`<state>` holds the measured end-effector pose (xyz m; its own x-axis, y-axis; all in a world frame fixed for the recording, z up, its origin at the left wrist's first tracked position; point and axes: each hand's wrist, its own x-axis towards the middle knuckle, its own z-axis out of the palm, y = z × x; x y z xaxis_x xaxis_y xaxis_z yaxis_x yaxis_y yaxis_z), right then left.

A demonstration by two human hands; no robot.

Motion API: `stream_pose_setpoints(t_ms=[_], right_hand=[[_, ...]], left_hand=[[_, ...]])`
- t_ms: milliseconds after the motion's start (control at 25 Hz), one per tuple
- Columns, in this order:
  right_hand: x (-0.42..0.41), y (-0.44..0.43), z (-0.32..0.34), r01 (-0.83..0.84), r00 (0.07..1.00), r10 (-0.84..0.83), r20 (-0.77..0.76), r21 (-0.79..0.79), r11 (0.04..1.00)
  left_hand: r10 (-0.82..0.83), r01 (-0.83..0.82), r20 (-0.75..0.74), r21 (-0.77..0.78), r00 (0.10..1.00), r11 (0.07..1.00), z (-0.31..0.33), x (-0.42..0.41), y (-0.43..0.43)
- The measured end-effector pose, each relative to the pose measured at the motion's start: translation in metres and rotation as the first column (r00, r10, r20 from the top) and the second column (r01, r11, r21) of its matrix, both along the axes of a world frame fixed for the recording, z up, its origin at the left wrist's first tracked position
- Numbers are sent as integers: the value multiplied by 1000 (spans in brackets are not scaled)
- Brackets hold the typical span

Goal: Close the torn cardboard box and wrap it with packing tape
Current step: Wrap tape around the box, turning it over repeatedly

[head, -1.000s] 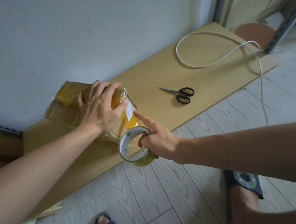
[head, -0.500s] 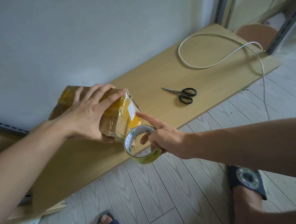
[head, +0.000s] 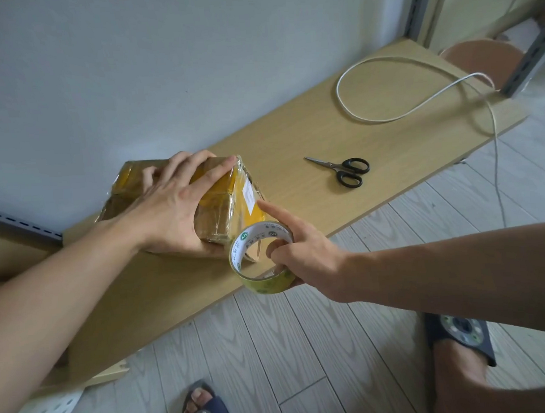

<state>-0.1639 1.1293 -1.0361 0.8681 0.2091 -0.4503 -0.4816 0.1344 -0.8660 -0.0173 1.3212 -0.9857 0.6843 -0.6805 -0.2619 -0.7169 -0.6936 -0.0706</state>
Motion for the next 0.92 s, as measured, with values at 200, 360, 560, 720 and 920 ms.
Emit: stream_pose_setpoints(t_ms=[200, 360, 560, 720, 920], right_hand=[[-29, 13, 5, -186, 971, 211, 115, -196, 963], [-32, 10, 5, -73, 990, 92, 108, -164, 984], [-39, 13, -3, -63, 997, 69, 31, -165, 984], [-45, 16, -5, -66, 997, 70, 11, -209, 976], [-46, 22, -2, 0, 981, 86, 174, -440, 898]], left_hand=[[35, -35, 7, -24, 999, 999, -1, 3, -5], [39, -39, -13, -56, 999, 998, -3, 7, -3], [32, -33, -13, -65, 999, 997, -5, 8, -3], [32, -32, -1, -79, 999, 996, -4, 6, -3], [73, -72, 3, -83, 997, 994, -3, 4, -6]])
